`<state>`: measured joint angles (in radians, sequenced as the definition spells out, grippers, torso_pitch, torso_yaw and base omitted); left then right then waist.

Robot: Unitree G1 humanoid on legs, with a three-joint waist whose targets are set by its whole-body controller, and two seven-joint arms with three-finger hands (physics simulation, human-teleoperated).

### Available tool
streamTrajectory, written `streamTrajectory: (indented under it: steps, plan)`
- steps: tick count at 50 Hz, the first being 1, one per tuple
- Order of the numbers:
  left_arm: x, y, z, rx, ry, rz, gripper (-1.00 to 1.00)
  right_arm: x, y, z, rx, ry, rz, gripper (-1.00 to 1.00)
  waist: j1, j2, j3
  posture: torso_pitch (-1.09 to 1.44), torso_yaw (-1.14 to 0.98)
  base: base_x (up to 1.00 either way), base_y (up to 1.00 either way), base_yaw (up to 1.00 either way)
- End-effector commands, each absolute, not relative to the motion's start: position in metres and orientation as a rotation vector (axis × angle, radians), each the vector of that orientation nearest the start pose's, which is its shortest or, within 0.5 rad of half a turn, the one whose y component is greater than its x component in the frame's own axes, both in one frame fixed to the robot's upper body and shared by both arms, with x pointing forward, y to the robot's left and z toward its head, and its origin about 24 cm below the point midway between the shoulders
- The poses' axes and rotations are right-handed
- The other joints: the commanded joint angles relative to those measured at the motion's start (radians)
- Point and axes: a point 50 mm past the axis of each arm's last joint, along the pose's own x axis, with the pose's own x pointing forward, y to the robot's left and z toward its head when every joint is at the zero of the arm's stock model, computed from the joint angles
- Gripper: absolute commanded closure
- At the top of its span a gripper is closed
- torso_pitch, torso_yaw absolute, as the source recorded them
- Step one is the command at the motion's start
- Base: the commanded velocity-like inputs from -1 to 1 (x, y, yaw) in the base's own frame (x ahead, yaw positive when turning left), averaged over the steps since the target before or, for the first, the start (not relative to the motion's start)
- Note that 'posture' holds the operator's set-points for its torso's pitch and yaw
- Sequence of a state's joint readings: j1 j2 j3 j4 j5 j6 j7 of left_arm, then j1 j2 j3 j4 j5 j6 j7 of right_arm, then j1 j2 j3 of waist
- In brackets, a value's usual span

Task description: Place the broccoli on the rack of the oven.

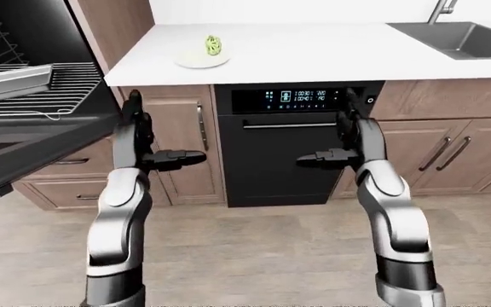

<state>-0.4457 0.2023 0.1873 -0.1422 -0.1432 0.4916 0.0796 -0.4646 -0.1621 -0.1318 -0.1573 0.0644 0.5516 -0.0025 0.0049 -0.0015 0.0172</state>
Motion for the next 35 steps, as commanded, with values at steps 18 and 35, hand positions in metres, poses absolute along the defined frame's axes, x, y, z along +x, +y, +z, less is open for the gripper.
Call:
streamTrajectory:
  steps: [18, 35]
  plan:
    - [0.308, 0.19, 0.196, 0.027, -0.191, 0.092, -1.0, 0.308, -0.181, 0.22, -0.046, -0.23, -0.036, -1.0, -0.005, 0.012, 0.01, 0.0, 0.0, 0.14, 0.0, 0.0]
    - [0.309, 0.192, 0.194, 0.029, -0.187, 0.097, -1.0, 0.306, -0.18, 0.22, -0.05, -0.229, -0.03, -1.0, 0.005, -0.041, -0.001, 0.0, 0.0, 0.32, 0.0, 0.0]
